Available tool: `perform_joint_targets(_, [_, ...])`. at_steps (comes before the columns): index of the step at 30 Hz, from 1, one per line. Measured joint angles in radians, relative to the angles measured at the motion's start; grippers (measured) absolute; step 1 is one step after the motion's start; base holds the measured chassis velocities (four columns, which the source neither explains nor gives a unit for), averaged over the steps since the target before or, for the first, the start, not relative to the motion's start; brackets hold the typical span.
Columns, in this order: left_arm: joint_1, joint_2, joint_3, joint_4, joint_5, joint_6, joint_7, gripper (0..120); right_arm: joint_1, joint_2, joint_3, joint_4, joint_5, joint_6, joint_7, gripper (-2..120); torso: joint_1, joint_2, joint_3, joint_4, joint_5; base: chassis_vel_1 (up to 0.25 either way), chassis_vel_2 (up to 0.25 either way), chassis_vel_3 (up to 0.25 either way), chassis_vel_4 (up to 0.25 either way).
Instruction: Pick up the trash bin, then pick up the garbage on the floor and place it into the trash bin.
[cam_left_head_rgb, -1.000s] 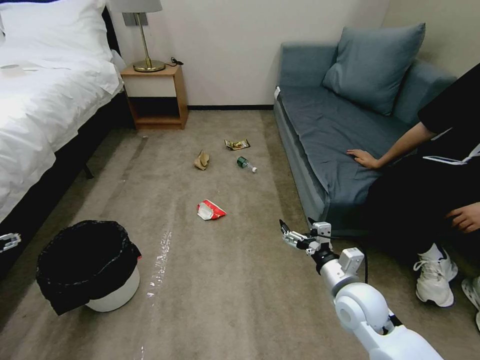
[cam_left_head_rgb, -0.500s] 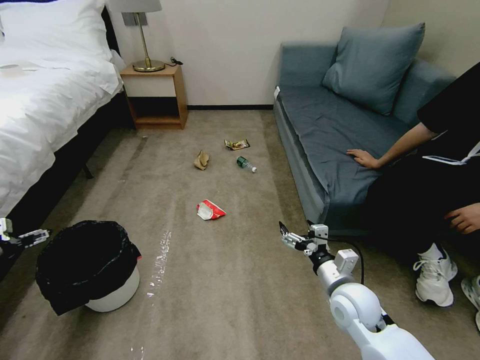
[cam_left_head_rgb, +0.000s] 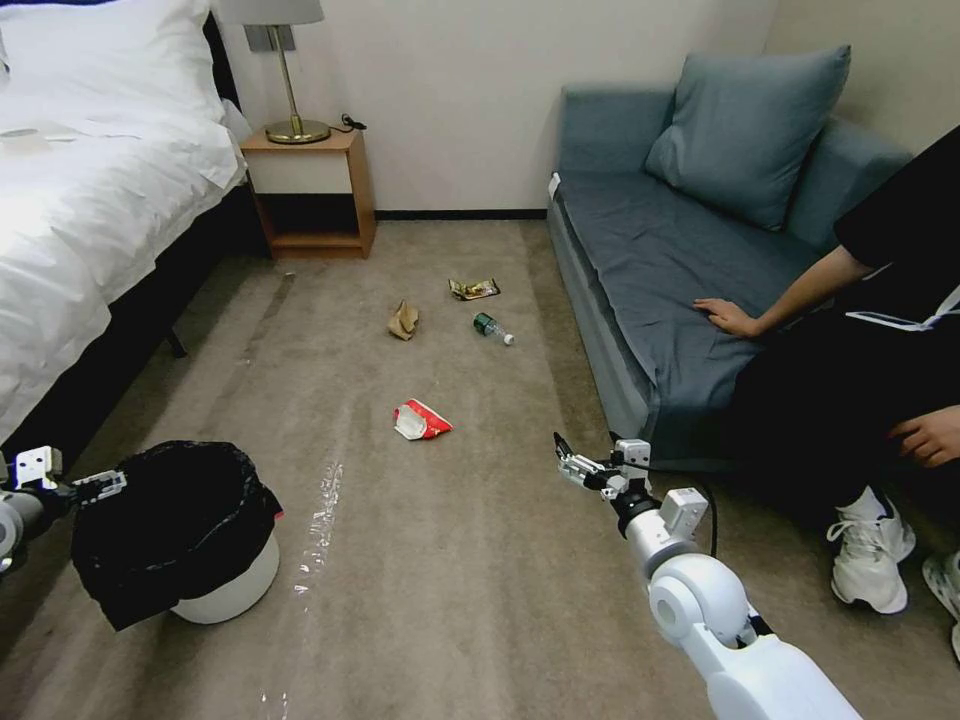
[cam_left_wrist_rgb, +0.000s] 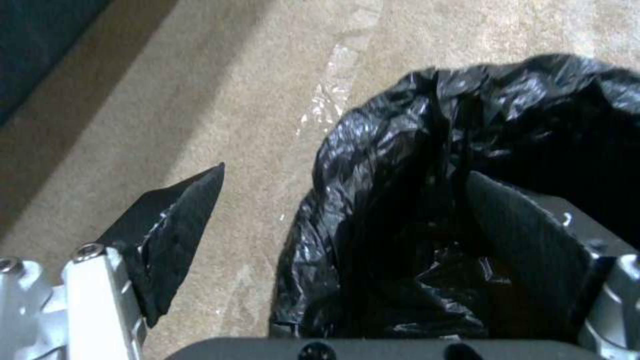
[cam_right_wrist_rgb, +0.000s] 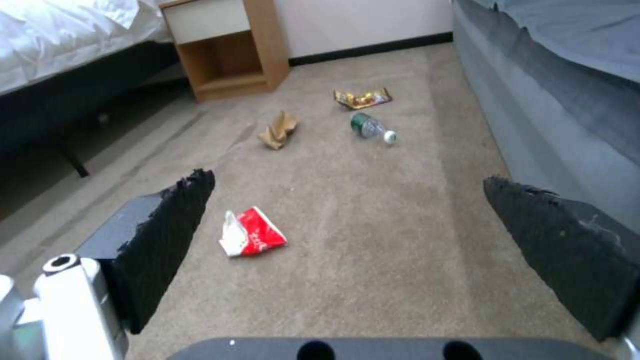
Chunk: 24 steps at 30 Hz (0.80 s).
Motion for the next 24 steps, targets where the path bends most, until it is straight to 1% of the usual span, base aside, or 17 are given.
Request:
perform_joint_targets(2, [-0.005, -0.014, 0.007, 0.014, 0.013, -0.001, 0.004, 96, 0.000, -0.002, -0.003, 0.000, 0.002, 0.002, 0.000, 100, 0.000, 0.000, 0.000, -0.0001, 0.0001, 0.000, 0.000, 0.000, 0.000])
perform_joint_targets(3, [-0.005, -0.014, 0.007, 0.014, 0.013, -0.001, 0.004, 96, 0.000, -0.002, -0.003, 0.000, 0.002, 0.002, 0.000, 100, 0.000, 0.000, 0.000, -0.0001, 0.0001, 0.000, 0.000, 0.000, 0.000])
perform_joint_targets(5, [-0.014, -0.032, 0.015, 0.033, 0.034, -0.003, 0.012, 96, 0.001, -0.002, -0.007, 0.005, 0.006, 0.004, 0.000, 100, 0.000, 0.000, 0.000, 0.0001, 0.0000, 0.000, 0.000, 0.000, 0.000])
perform_joint_targets(6, [-0.014, -0.032, 0.015, 0.033, 0.034, -0.003, 0.012, 96, 0.001, -0.002, -0.007, 0.005, 0.006, 0.004, 0.000, 100, 0.000, 0.000, 0.000, 0.0001, 0.0000, 0.000, 0.000, 0.000, 0.000])
perform_joint_targets(9, [-0.031, -0.054, 0.026, 0.054, 0.055, -0.010, 0.015, 96, -0.002, 0.001, -0.009, 0.007, 0.007, 0.010, 0.000, 100, 0.000, 0.000, 0.000, 0.0001, -0.0002, 0.000, 0.000, 0.000, 0.000])
perform_joint_targets(11, [-0.039, -0.059, 0.031, 0.060, 0.060, -0.013, 0.017, 95, -0.005, 0.001, -0.010, 0.008, 0.007, 0.012, 0.000, 100, 0.000, 0.000, 0.000, 0.0001, 0.0000, 0.000, 0.000, 0.000, 0.000])
perform_joint_targets(13, [-0.062, -0.071, 0.045, 0.080, 0.069, -0.022, 0.019, 90, -0.012, 0.001, -0.010, 0.015, 0.008, 0.014, -0.001, 100, 0.000, 0.000, 0.000, 0.0000, 0.0001, 0.000, 0.000, 0.000, 0.000])
perform_joint_targets(14, [-0.062, -0.071, 0.045, 0.080, 0.069, -0.022, 0.019, 90, -0.012, 0.001, -0.010, 0.015, 0.008, 0.014, -0.001, 100, 0.000, 0.000, 0.000, 0.0000, 0.0001, 0.000, 0.000, 0.000, 0.000])
perform_joint_targets(15, [-0.074, -0.079, 0.053, 0.088, 0.075, -0.025, 0.020, 83, -0.015, -0.001, -0.009, 0.017, 0.008, 0.015, -0.001, 100, 0.000, 0.000, 0.000, 0.0000, 0.0001, 0.000, 0.000, 0.000, 0.000])
perform_joint_targets(16, [-0.081, -0.083, 0.060, 0.093, 0.081, -0.029, 0.020, 80, -0.018, -0.004, -0.007, 0.017, 0.009, 0.016, -0.001, 100, 0.000, 0.000, 0.000, 0.0001, 0.0002, 0.000, 0.000, 0.000, 0.000])
perform_joint_targets(18, [-0.091, -0.090, 0.073, 0.095, 0.087, -0.034, 0.020, 70, -0.022, -0.012, -0.002, 0.019, 0.010, 0.018, -0.001, 100, 0.000, 0.000, 0.000, 0.0004, 0.0014, 0.000, 0.000, 0.000, 0.000])
perform_joint_targets(19, [-0.091, -0.090, 0.073, 0.095, 0.087, -0.034, 0.020, 70, -0.022, -0.012, -0.002, 0.019, 0.010, 0.018, -0.001, 100, 0.000, 0.000, 0.000, 0.0004, 0.0014, 0.000, 0.000, 0.000, 0.000])
perform_joint_targets(21, [-0.095, -0.093, 0.085, 0.094, 0.096, -0.038, 0.021, 60, -0.028, -0.020, 0.004, 0.021, 0.011, 0.019, -0.001, 100, 0.000, 0.000, 0.000, 0.0005, 0.0010, 0.000, 0.000, 0.000, 0.000])
perform_joint_targets(22, [-0.095, -0.093, 0.085, 0.094, 0.096, -0.038, 0.021, 60, -0.028, -0.020, 0.004, 0.021, 0.011, 0.019, -0.001, 100, 0.000, 0.000, 0.000, 0.0005, 0.0010, 0.000, 0.000, 0.000, 0.000])
perform_joint_targets(23, [-0.097, -0.094, 0.091, 0.093, 0.100, -0.044, 0.021, 54, -0.031, -0.021, 0.006, 0.022, 0.011, 0.020, -0.001, 100, 0.000, 0.000, 0.000, 0.0006, 0.0012, 0.000, 0.000, 0.000, 0.000])
perform_joint_targets(24, [-0.099, -0.095, 0.094, 0.091, 0.103, -0.049, 0.021, 50, -0.034, -0.022, 0.006, 0.022, 0.011, 0.020, -0.001, 100, 0.000, 0.000, 0.000, 0.0005, 0.0004, 0.000, 0.000, 0.000, 0.000])
